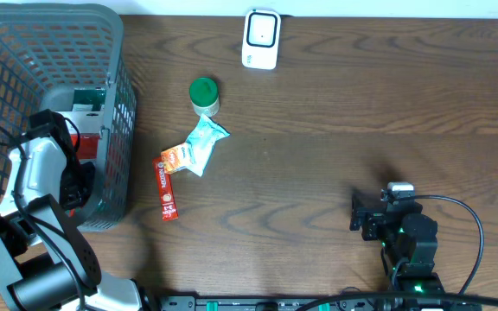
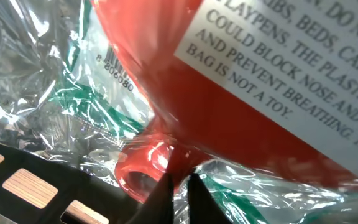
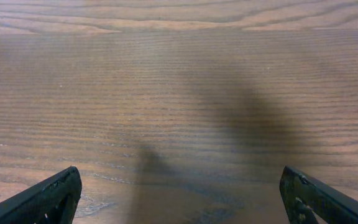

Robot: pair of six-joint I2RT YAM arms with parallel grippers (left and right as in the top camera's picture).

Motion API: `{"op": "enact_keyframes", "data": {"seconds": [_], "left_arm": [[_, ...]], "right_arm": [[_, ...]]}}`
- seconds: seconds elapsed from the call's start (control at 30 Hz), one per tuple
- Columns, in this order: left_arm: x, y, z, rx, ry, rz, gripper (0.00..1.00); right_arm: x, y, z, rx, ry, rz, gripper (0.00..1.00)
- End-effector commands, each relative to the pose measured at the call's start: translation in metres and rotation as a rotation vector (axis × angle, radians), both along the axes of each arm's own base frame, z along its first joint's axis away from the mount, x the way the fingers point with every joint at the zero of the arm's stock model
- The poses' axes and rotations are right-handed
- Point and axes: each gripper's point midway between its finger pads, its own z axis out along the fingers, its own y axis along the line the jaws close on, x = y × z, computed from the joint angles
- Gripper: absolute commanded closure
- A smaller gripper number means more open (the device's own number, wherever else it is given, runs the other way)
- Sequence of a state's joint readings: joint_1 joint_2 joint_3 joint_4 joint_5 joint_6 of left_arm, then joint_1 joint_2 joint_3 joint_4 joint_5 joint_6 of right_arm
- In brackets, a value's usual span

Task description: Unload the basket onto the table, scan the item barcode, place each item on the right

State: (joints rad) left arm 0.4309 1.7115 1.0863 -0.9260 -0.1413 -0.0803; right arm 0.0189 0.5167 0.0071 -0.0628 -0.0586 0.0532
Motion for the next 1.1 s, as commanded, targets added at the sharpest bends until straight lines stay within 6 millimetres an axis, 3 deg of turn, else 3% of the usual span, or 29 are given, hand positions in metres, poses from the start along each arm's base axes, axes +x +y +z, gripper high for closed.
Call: {"op": "enact_keyframes", "data": {"seconds": [0.0,0.6,1.07], "left_arm": [[-0.004,0.003,-0.006,0.011,0.024,0.007,0.93],[0.004,-0.006,0.001,-0.036,-0.035,0.005,0.93],[0.017,0.0,0.066,0.066,-0.257,-0.001,0.93]], "right_arm": [[0.0,0.001,0.0,0.009,-0.002,-0.005,0.01],[0.0,0.001,0.0,0.008,-0.002,-0.004,0.01],[0.001,0.001,0.001,0.008,-0.006,-0.004,0.01]]}}
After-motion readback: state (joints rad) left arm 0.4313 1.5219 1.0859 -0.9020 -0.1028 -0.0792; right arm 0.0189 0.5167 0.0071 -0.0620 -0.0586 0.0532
